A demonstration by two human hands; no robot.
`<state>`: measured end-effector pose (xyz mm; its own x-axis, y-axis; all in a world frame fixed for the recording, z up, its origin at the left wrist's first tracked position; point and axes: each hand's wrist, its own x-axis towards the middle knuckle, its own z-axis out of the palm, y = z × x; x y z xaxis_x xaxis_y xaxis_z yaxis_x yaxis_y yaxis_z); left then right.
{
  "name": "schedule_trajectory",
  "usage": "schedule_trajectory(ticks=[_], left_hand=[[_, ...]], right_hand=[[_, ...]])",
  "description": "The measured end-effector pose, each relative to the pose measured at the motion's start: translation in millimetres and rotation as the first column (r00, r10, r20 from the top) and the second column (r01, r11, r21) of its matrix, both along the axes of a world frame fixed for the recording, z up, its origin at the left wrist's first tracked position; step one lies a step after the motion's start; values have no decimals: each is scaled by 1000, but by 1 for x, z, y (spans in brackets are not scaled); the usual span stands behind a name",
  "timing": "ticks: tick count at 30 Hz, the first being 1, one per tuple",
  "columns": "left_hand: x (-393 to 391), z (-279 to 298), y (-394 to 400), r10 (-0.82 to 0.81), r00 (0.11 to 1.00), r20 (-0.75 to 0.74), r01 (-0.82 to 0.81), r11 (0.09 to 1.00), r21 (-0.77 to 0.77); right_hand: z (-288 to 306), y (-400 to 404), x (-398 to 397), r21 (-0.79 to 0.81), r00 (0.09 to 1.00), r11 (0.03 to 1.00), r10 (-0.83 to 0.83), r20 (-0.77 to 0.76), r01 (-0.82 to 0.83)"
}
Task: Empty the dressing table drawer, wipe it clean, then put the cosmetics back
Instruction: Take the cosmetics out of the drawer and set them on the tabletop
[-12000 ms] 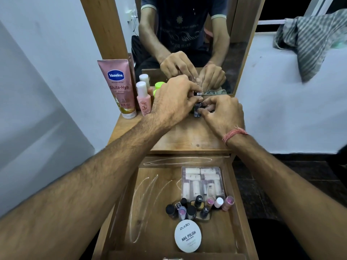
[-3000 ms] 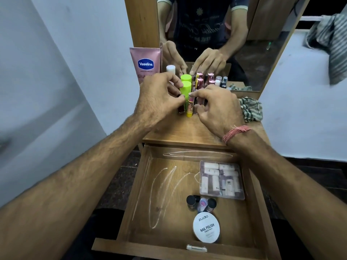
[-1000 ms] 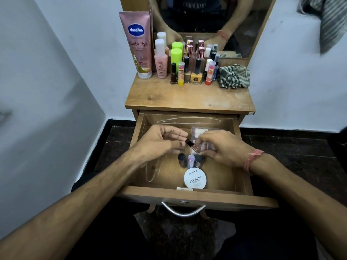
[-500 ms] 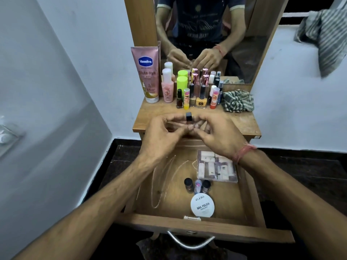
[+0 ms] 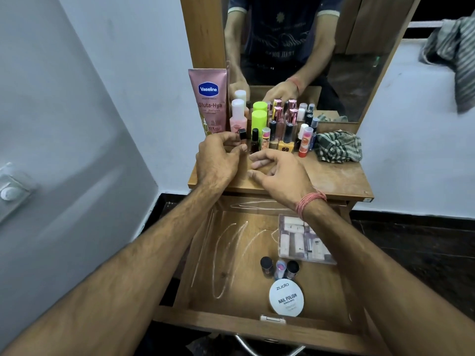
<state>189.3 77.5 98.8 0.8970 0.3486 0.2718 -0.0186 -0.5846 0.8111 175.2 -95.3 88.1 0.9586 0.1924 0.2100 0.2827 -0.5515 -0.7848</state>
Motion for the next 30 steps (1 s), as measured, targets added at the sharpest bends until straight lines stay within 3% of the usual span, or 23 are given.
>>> schedule_trajectory(ticks=[13, 17, 19, 22, 26, 30], left_hand=[[-1, 3, 0, 14, 997, -78, -8, 998, 70], [-13, 5, 6, 21, 993, -113, -22, 1000, -4], [-33, 6, 9, 3, 997, -82, -2, 1000, 9], [-83, 0, 5, -160, 987, -34, 161, 985, 54], [-149, -20, -4, -487, 812, -323, 531, 845, 62], [-173, -33, -7, -499, 730, -468, 651, 717, 250]], right_hand=[[7, -19, -28, 132, 992, 985, 116, -39, -110], [13, -43, -58, 58, 986, 986, 157, -47, -155], [15, -64, -76, -74, 965, 965, 246, -88, -252], [9, -89, -100, -286, 919, 878, 333, -212, -385], [-15, -94, -123, -491, 918, 776, 347, -191, -395], [-19, -83, -129, -511, 936, 786, 325, -137, -348]])
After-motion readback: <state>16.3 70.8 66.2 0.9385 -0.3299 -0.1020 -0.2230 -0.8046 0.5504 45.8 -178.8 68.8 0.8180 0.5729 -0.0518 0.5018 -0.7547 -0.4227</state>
